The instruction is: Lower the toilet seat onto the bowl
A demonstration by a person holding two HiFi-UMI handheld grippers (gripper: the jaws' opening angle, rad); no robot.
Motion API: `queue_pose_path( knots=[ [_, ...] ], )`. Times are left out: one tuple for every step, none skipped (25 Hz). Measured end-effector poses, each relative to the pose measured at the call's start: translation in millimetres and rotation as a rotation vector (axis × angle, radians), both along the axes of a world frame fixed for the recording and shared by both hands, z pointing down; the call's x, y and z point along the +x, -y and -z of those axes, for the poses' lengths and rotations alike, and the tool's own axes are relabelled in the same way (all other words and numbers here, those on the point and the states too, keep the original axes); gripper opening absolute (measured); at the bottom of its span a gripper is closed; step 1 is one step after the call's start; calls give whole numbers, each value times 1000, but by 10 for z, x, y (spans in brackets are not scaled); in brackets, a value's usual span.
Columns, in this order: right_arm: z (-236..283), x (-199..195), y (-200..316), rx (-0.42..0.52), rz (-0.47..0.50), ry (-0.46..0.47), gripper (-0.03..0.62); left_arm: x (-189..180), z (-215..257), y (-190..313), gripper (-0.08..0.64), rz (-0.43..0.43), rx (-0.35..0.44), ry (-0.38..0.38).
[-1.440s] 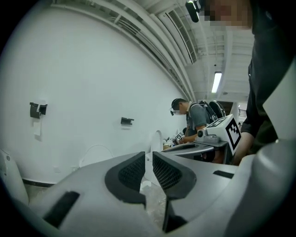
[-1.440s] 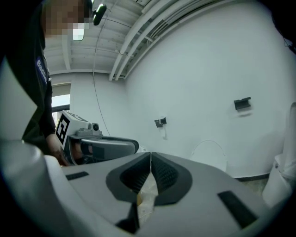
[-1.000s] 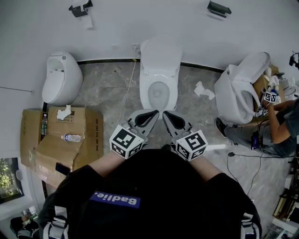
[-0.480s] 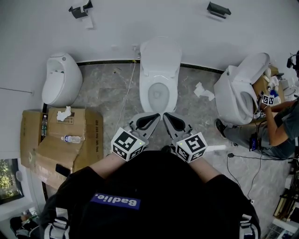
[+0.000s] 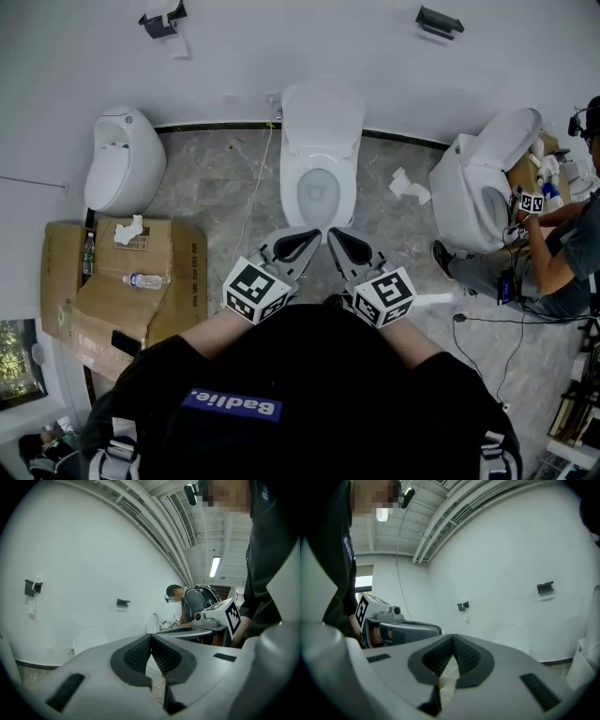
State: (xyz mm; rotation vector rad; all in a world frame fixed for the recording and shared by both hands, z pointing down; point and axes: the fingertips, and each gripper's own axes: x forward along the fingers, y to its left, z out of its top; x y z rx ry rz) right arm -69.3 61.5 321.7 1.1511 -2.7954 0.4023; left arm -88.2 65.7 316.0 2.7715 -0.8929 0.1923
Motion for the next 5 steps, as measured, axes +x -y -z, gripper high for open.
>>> queue_pose_path(
  knots=[
    [-1,4,2,0,-1,-1,28,-2,-1,2,18,1,0,1],
    [-1,9,3,0,-1,-1,28,-3,0,5,17,2,0,1],
    [-1,13,4,-1,-2,-1,28,-3,1,8,18,3,0,1],
    [0,18,5,-1,-3,-1,28,-4,2,10,18,4,-1,0],
    [0,22,5,-1,-4,0,28,-5,4,12,18,6,-1,0]
  ],
)
